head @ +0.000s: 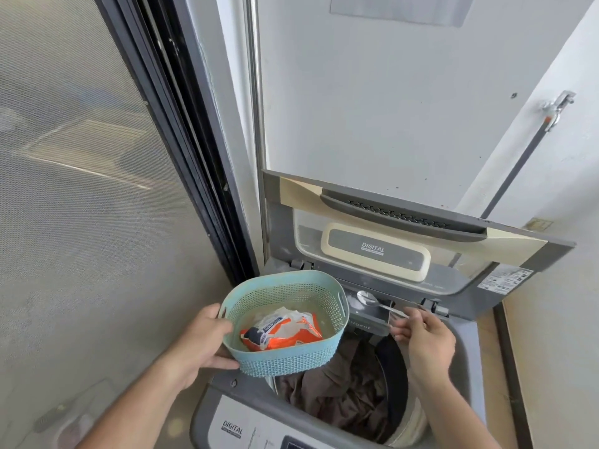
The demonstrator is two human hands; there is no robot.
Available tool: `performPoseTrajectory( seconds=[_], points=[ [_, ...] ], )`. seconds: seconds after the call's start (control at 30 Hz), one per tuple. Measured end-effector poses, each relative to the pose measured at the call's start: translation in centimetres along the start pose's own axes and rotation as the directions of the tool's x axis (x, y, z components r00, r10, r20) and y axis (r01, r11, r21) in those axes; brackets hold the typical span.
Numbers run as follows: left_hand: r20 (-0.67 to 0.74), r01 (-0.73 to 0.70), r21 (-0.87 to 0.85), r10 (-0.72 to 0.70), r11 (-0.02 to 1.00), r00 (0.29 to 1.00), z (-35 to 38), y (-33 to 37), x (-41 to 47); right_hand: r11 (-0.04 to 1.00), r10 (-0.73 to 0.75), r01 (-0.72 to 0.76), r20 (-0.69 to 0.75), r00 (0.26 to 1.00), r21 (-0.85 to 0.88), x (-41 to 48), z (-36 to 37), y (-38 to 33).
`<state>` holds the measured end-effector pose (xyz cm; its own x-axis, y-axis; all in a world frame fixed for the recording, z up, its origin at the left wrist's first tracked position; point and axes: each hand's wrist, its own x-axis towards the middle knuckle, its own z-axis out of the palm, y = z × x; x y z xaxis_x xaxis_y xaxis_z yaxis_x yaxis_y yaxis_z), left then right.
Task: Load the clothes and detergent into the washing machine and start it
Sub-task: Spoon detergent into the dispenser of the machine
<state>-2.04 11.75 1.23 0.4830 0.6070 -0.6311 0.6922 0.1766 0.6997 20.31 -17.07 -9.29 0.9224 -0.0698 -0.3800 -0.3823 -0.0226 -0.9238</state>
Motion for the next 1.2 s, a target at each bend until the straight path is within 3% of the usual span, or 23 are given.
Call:
performPoseTrajectory(
  seconds=[0.13,0.5,0.67,0.9,1.03,1.13,1.2],
  points=[
    [0.019,-0.009,-0.017,0.009,1.000,1.000,0.6,-0.1,-0.2,0.997,-0.037,0.030,0.092,0.995,0.076,-3.0,-1.5,-3.2],
    [0.076,-0.035,-0.070,0.041,0.997,0.996,3.2,1.0,-1.4,0.984,-0.177,0.162,0.297,0.938,0.073,-14.8,-4.0,-11.7],
    [0.108,-0.063,-0.088,0.073,0.994,0.992,3.4,2.2,-2.2,0.981,-0.195,0.191,0.291,0.937,0.044,-16.8,-4.0,-11.5],
    [0.164,-0.138,-0.028,0.141,0.990,0.976,3.9,3.9,-3.7,0.972,-0.226,0.233,0.171,0.959,-0.017,-17.3,-2.9,-10.5],
    [0.226,-0.170,0.036,0.158,0.985,0.961,4.8,4.5,-3.9,0.944,-0.261,0.280,0.125,0.957,-0.173,-17.8,-2.0,-9.4],
    [0.284,-0.201,0.073,0.173,0.977,0.943,5.7,5.0,-4.0,0.828,-0.355,0.354,0.083,0.931,-0.435,-18.1,-2.0,-8.4],
    [0.316,-0.228,0.091,0.189,0.969,0.930,6.1,5.3,-4.2,0.769,-0.354,0.328,0.061,0.933,-0.549,-18.7,-2.3,-8.6]
  ],
)
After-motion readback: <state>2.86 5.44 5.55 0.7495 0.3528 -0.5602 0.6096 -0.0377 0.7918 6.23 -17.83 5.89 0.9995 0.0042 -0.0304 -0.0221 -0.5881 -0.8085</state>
